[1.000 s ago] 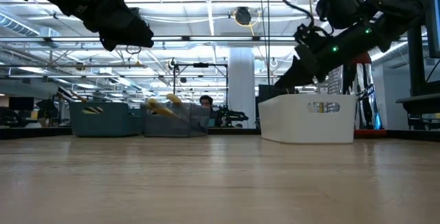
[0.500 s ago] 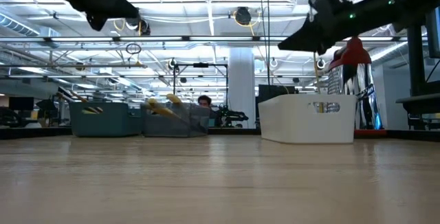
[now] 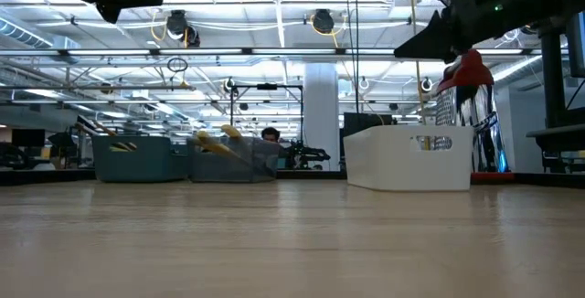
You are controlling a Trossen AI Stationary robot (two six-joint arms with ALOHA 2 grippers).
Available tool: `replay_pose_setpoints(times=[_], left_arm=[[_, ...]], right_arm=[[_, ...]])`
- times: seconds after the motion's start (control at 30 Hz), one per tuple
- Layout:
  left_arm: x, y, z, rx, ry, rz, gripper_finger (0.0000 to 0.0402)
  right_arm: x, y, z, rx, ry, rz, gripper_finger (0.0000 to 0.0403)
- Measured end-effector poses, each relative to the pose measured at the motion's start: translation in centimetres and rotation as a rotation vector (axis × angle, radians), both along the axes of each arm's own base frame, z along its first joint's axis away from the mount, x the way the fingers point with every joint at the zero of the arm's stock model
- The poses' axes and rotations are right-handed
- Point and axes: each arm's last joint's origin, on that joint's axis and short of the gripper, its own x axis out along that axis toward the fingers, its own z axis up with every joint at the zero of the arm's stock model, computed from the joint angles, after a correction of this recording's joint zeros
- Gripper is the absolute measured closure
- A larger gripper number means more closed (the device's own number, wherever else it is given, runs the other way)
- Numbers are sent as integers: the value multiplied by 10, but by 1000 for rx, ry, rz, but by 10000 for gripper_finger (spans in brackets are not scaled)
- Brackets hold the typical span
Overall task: Pick & Place Kitchen Items
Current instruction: Return to Home Position
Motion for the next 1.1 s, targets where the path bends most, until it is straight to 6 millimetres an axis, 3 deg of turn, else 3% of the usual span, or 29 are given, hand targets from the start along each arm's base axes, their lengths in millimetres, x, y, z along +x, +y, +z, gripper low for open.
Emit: replay_pose_setpoints(times=[0.17,0.43,0.6,0.97,1.1], left_arm=[[-14,3,3,13,-22,4,382],[-42,12,2,22,-22,101,399],[-57,16,0,5,-34,105,385],[-88,23,0,19,-131,99,398],[-93,24,-10,34,-153,97,385]], right_arm=[[-7,1,3,14,-7,11,402],[-19,7,13,26,-77,152,402],[-28,8,19,16,-125,152,402],[-49,10,-2,9,-174,154,403],[-55,11,-6,1,-204,155,403]])
